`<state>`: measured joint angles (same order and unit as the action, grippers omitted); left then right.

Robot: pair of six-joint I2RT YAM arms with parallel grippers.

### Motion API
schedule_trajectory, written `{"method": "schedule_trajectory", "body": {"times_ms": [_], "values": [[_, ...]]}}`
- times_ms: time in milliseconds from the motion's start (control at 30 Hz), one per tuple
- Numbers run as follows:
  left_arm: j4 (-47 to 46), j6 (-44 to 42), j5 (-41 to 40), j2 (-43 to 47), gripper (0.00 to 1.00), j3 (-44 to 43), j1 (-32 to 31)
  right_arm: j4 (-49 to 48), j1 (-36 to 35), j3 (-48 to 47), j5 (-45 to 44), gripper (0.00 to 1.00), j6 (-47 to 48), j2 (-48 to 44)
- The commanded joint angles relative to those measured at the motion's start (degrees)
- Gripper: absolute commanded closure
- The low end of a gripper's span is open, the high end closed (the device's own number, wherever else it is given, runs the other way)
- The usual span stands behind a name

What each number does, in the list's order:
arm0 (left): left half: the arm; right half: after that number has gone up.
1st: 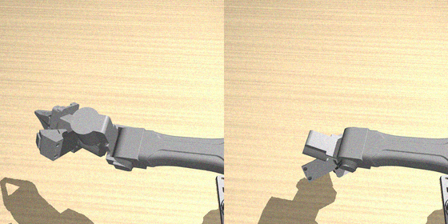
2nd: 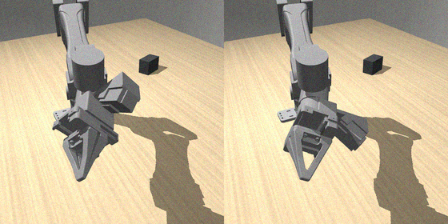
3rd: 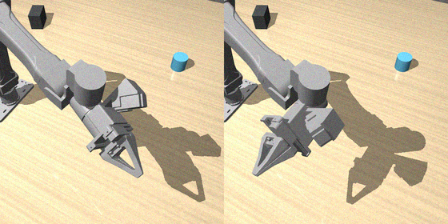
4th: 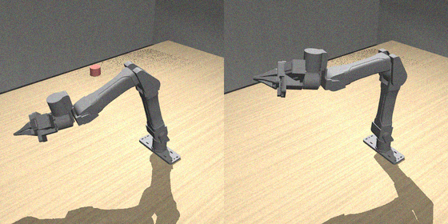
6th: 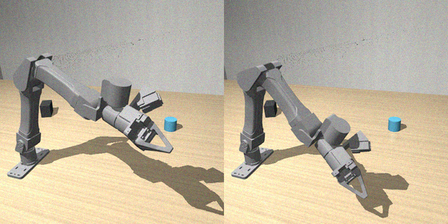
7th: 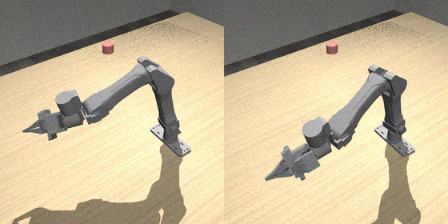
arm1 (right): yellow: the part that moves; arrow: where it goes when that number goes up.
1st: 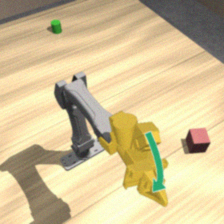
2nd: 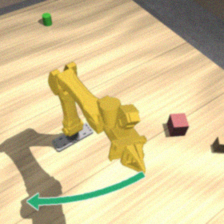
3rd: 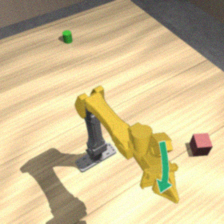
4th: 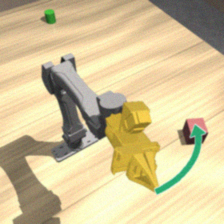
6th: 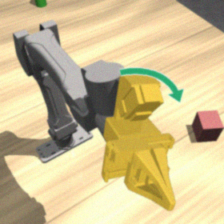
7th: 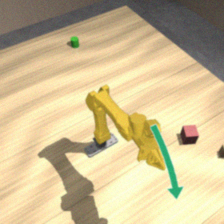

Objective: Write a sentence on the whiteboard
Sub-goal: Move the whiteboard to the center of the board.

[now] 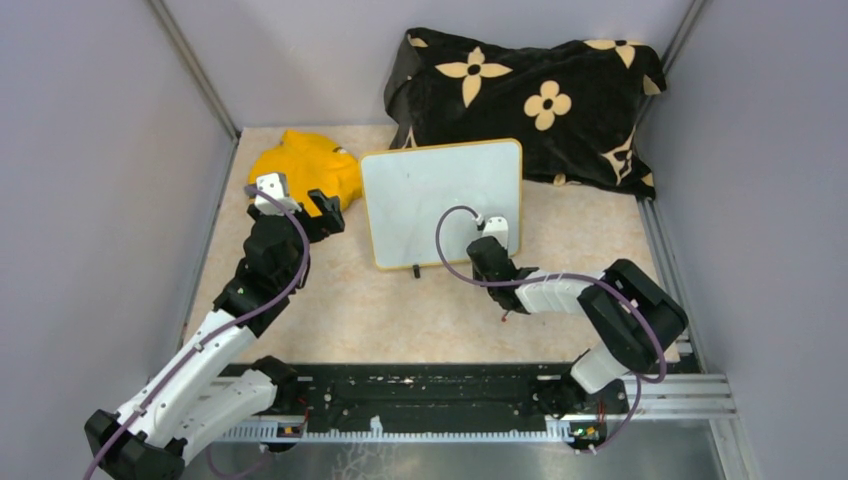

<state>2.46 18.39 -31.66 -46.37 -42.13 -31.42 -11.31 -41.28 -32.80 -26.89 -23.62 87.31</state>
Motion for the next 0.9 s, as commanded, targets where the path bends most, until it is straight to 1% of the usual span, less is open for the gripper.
{"method": "schedule_trajectory", "body": {"times_ms": [0, 133, 200, 300, 533, 600, 667, 767, 833, 867], "values": [[-1.8, 0.5, 0.7, 0.4, 0.01, 0.6, -0.2, -2.3, 0.9, -1.1, 0.0, 0.73, 0.3, -0.1], [-1.8, 0.4, 1.0, 0.4, 0.01, 0.6, -0.2, -1.9, 0.9, 0.1, 0.4, 0.85, 0.9, -1.5], [-1.8, 0.4, 1.1, 0.4, 0.01, 0.5, -0.2, -1.9, 1.0, 1.4, 0.9, 0.88, 1.1, -3.2], [-1.9, 0.5, 1.3, 0.4, 0.01, 0.4, -0.2, -1.1, 0.9, 3.6, 2.1, 0.9, 1.1, -5.8], [-1.8, 0.6, 1.8, 0.4, 0.01, 0.4, -0.2, 1.6, -0.5, 8.2, 3.2, 0.91, -1.1, -11.2], [-1.9, 0.7, 2.0, 0.4, 0.01, 0.5, -0.2, 1.9, -0.7, 8.5, 3.5, 0.9, -1.4, -11.9], [-1.9, 0.7, 2.1, 0.3, 0.01, 0.4, -0.2, 3.3, -0.8, 7.7, 3.4, 0.86, -2.0, -12.3], [-1.9, 0.6, 2.2, 0.3, 0.01, 0.4, -0.2, 5.2, -0.8, 6.3, 4.0, 0.75, -2.3, -14.5], [-1.8, 0.5, 2.1, 0.2, 0.01, 0.4, -0.2, 6.4, -1.0, 5.7, 4.3, 0.66, -2.5, -17.2], [-1.8, 0.4, 2.0, 0.2, 0.01, 0.4, -0.2, 7.6, -1.1, 5.3, 4.5, 0.63, -2.5, -19.0]]}}
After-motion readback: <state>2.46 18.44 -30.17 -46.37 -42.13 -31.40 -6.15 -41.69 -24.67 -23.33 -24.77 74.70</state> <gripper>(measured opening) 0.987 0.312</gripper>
